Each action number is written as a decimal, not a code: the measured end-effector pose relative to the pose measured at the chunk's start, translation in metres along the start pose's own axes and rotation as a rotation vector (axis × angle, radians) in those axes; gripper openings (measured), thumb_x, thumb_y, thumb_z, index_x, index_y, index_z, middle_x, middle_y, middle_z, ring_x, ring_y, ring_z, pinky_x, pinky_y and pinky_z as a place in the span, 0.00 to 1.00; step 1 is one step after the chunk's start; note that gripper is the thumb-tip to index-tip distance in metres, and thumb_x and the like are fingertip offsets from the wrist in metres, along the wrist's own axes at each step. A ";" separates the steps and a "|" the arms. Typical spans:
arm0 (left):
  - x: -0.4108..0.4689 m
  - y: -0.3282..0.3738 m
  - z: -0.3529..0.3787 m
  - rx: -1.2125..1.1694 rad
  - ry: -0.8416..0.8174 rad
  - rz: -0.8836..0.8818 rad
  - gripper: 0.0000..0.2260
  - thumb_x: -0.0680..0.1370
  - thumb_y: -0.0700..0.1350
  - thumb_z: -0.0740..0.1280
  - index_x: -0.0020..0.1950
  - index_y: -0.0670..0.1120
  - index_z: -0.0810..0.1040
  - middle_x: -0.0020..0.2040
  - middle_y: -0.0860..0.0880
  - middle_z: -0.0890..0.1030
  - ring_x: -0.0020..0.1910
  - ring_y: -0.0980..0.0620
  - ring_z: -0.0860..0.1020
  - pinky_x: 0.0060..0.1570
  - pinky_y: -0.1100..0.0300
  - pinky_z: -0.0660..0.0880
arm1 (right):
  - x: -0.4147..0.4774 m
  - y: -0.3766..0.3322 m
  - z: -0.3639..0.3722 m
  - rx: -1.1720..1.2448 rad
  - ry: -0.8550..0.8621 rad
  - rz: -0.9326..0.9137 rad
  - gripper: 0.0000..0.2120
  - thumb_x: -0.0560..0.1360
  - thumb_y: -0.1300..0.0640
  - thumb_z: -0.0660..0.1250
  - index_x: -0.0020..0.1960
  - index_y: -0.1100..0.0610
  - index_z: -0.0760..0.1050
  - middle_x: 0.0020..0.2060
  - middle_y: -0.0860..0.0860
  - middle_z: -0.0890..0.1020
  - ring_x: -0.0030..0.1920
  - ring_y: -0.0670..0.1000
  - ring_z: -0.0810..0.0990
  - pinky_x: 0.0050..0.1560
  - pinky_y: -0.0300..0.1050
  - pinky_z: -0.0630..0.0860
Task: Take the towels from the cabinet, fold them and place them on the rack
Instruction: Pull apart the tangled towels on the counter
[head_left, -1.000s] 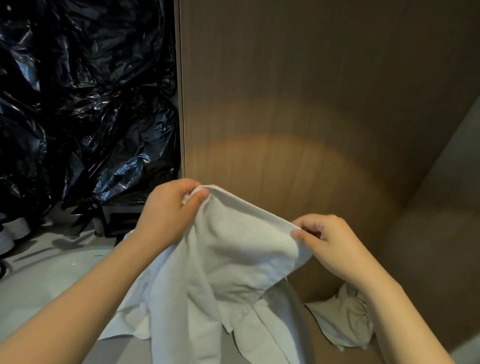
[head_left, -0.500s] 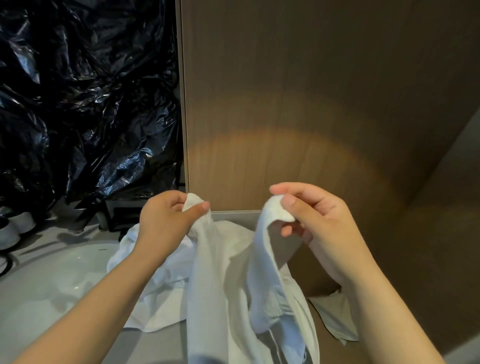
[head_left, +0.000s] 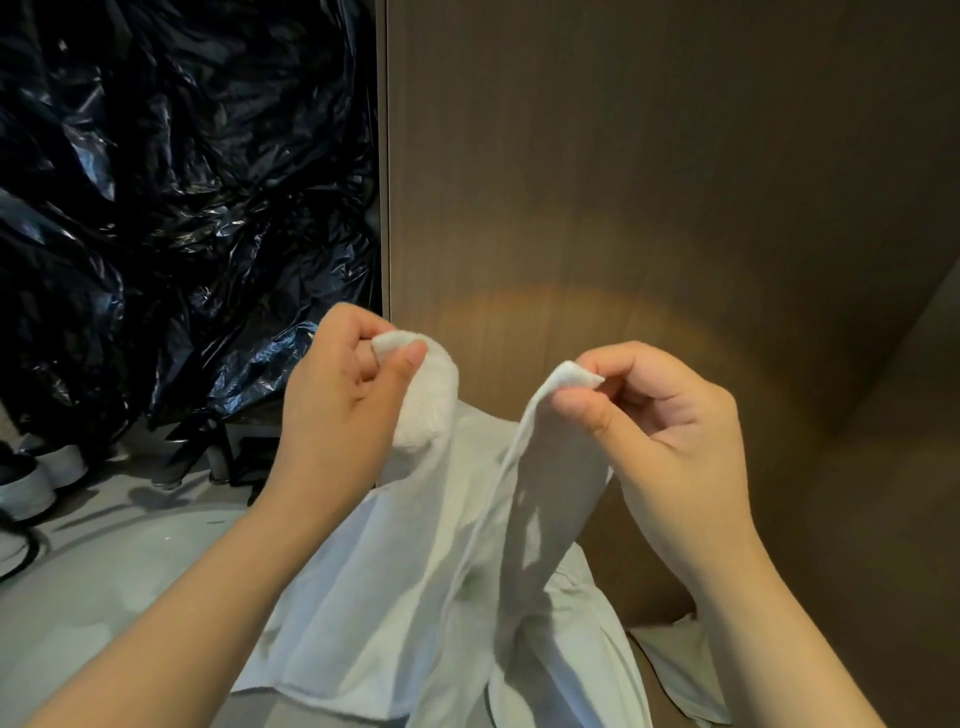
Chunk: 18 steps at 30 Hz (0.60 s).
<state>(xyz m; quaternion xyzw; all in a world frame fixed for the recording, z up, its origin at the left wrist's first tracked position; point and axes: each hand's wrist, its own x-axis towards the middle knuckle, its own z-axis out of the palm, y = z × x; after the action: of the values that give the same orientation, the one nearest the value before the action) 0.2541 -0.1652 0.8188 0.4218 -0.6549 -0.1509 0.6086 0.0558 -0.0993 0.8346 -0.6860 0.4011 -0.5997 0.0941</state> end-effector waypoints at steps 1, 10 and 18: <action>0.002 0.003 0.002 0.030 0.011 0.041 0.06 0.78 0.48 0.66 0.43 0.52 0.71 0.39 0.55 0.77 0.32 0.64 0.74 0.30 0.72 0.69 | 0.002 -0.003 0.003 -0.004 -0.008 -0.048 0.07 0.74 0.41 0.68 0.46 0.42 0.80 0.41 0.43 0.81 0.47 0.49 0.79 0.39 0.33 0.77; -0.001 0.001 0.003 0.004 -0.130 -0.045 0.05 0.80 0.47 0.64 0.47 0.48 0.70 0.31 0.41 0.78 0.31 0.42 0.76 0.31 0.49 0.75 | -0.004 -0.007 0.019 0.087 -0.193 0.065 0.05 0.76 0.47 0.68 0.44 0.47 0.80 0.39 0.43 0.81 0.45 0.47 0.81 0.42 0.33 0.77; -0.024 0.009 0.000 -0.324 -0.415 -0.386 0.05 0.80 0.44 0.64 0.50 0.43 0.76 0.32 0.47 0.78 0.29 0.55 0.74 0.30 0.64 0.72 | -0.004 -0.008 0.017 0.085 -0.254 0.122 0.05 0.74 0.46 0.69 0.43 0.44 0.83 0.38 0.42 0.81 0.44 0.46 0.80 0.42 0.30 0.74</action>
<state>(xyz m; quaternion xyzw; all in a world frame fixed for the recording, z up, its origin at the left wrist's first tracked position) 0.2481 -0.1420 0.8091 0.3962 -0.6404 -0.4485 0.4815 0.0748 -0.0971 0.8324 -0.7261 0.4013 -0.5177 0.2091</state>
